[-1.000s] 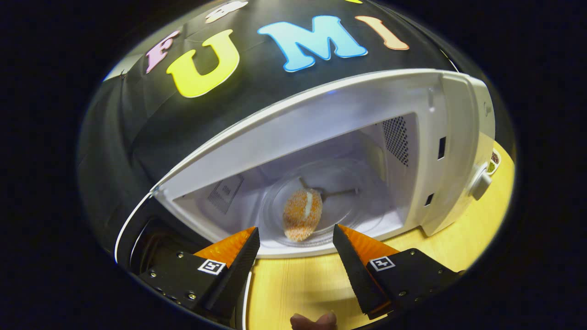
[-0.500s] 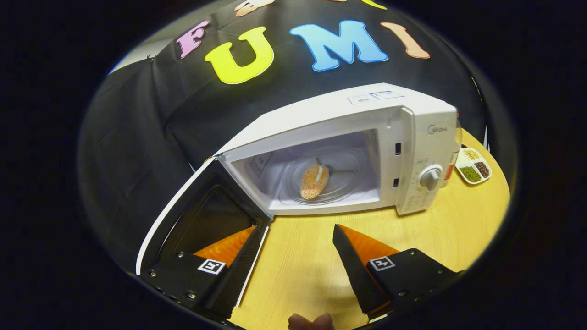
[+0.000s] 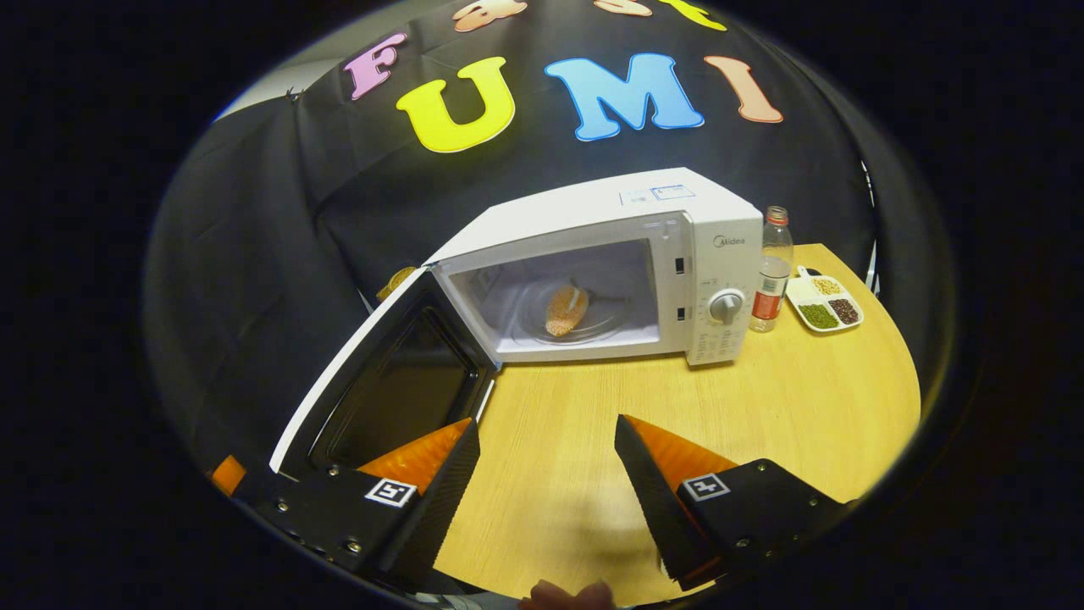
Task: Open the microwave oven with the left hand, put the food in, and close the microwave oven.
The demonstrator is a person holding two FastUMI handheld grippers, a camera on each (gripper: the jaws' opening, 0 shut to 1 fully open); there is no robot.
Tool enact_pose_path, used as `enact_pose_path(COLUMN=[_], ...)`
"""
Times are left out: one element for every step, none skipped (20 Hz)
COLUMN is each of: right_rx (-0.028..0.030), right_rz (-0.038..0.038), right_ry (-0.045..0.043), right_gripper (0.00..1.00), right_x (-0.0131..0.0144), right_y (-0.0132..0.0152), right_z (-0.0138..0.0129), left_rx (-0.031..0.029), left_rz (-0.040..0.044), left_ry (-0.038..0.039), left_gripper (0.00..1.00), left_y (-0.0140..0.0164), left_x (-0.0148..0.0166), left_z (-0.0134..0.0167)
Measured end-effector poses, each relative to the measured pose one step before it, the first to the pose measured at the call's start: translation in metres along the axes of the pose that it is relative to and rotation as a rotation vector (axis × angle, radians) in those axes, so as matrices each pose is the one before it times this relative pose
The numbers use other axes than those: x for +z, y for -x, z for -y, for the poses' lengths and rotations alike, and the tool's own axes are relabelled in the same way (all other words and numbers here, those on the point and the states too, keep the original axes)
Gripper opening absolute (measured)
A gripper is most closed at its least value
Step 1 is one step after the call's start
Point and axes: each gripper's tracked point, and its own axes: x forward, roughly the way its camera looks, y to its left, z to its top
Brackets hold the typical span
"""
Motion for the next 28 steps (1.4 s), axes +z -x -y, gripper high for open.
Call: enact_pose_path(right_rx=[-0.02149, -0.01793, -0.00645, -0.01061, -0.01989, -0.01782, -0.0159, -0.01576, -0.01281, -0.01447, -0.01031, -0.00331, 0.00124, 0.00224, 0.00402, 0.00514, 0.0089, 0.01296, 0.01329, 0.01196, 0.01491, 0.01384, 0.00969, 0.01123, 0.01198, 0.01277, 0.00673, 0.00174], right_rz=[-0.00955, -0.00704, -0.00308, -0.00735, 0.00296, 0.00883, 0.01108, 0.0084, 0.00388, 0.0036, 0.00533, 0.00711, 0.00882, 0.0123, 0.00734, 0.00142, 0.0026, 0.00326, 0.00107, 0.00337, 0.00133, 0.00438, 0.0013, -0.00099, -0.00171, 0.00021, -0.00437, -0.00544], right_ry=[0.02942, 0.01771, 0.0038, -0.00206, -0.00643, -0.01023, -0.01026, -0.00796, -0.00756, -0.01017, -0.01809, -0.02188, -0.0199, -0.01334, -0.00416, -0.00007, -0.00006, -0.00045, 0.00074, -0.00198, -0.00055, 0.00146, 0.00223, -0.00097, -0.0053, -0.00411, 0.00309, 0.01053], right_gripper=[0.98, 0.98, 0.98, 0.98, 0.98, 0.98, 0.98, 0.98, 0.98, 0.98, 0.98, 0.98, 0.98, 0.98, 0.98, 0.98, 0.98, 0.98, 0.98, 0.98, 0.98, 0.98, 0.98, 0.98, 0.98, 0.98, 0.98, 0.98], right_x=[-0.00377, -0.00464, -0.00484, -0.00536, -0.00254, -0.00044, 0.00025, -0.00059, -0.00003, -0.00038, 0.00125, 0.00135, 0.0027, 0.0023, 0.00203, -0.00034, 0.00147, 0.00207, 0.00159, 0.00191, 0.00186, 0.0014, 0.00093, 0.00033, 0.00039, 0.00065, 0.001, -0.0002], right_y=[0.01144, 0.01175, 0.00971, 0.00917, 0.00991, 0.01025, 0.00851, 0.00799, 0.00414, 0.00247, 0.00376, 0.00311, 0.00526, 0.005, 0.00442, 0.00449, 0.00536, 0.00694, 0.00695, 0.00702, 0.00791, 0.00851, 0.00744, 0.00533, 0.00619, 0.00711, 0.00401, 0.00462], right_z=[0.00851, 0.00881, 0.00355, 0.00708, 0.00919, 0.00837, 0.00896, 0.00955, 0.01, 0.00957, 0.00928, 0.00653, 0.00644, 0.00737, 0.00844, 0.00938, 0.00885, 0.00858, 0.00986, 0.01096, 0.01068, 0.01002, 0.01267, 0.01266, 0.01101, 0.00929, 0.00999, 0.01078], left_rx=[-0.01998, -0.01579, -0.01645, -0.02085, -0.02252, -0.02181, -0.00838, 0.01343, -0.00948, -0.01146, -0.01323, -0.01135, -0.01084, -0.01182, -0.01022, -0.00452, 0.00534, 0.00669, 0.00458, -0.00061, -0.00192, 0.00541, 0.00916, 0.01047, 0.01404, 0.01269, 0.00977, 0.00653], left_rz=[-0.01835, -0.02687, -0.02224, -0.00803, -0.00697, -0.0141, -0.00757, -0.00051, -0.0049, -0.00884, -0.00531, 0.00062, 0.00178, -0.00211, -0.00441, -0.00052, 0.00413, 0.00348, -0.00099, -0.00424, 0.00429, 0.00765, 0.01056, 0.00724, 0.01132, 0.012, 0.0101, 0.00696], left_ry=[-0.01928, -0.02594, -0.01894, -0.00452, 0.00815, 0.01078, -0.00308, -0.02543, -0.01914, -0.01093, -0.00778, -0.0096, -0.01005, -0.00987, -0.01288, -0.01538, -0.01705, -0.00749, 0.0068, 0.01624, 0.01687, 0.00664, -0.00615, -0.01571, -0.02484, -0.02223, -0.01428, -0.00881], left_gripper=[0.92, 0.97, 0.95, 0.93, 0.98, 0.93, 0.93, 0.93, 0.92, 0.92, 0.92, 0.92, 0.92, 0.93, 0.93, 0.93, 0.93, 0.93, 0.93, 0.93, 0.93, 0.93, 0.93, 0.92, 0.93, 0.93, 0.93, 0.93], left_y=[-0.01785, -0.0149, -0.01568, -0.01411, -0.01011, -0.01017, -0.0076, -0.00515, -0.00616, -0.00086, -0.00054, -0.00018, -0.00114, -0.00148, -0.00217, -0.00306, -0.00264, -0.00312, -0.0041, -0.00347, -0.00329, -0.00369, -0.00463, -0.00413, -0.00316, -0.00466, -0.00403, -0.00563], left_x=[-0.0086, -0.0082, -0.00765, -0.00099, 0.00015, -0.00173, -0.00113, 0.00123, -0.00266, -0.00191, 0.00102, 0.00118, 0.00115, 0.00082, 0.00123, 0.00285, 0.00262, 0.00257, 0.00247, 0.00094, 0.0029, 0.00491, 0.0046, 0.00308, 0.00267, 0.00577, 0.00601, 0.00187], left_z=[-0.00206, -0.00272, 0.00112, 0.00392, 0.00602, 0.00807, 0.00511, -0.00038, 0.00516, 0.00663, 0.00894, 0.01108, 0.01215, 0.01367, 0.0148, 0.01391, 0.01332, 0.01214, 0.01441, 0.01637, 0.01673, 0.01696, 0.01454, 0.01383, 0.01054, 0.01022, 0.01061, 0.00969])
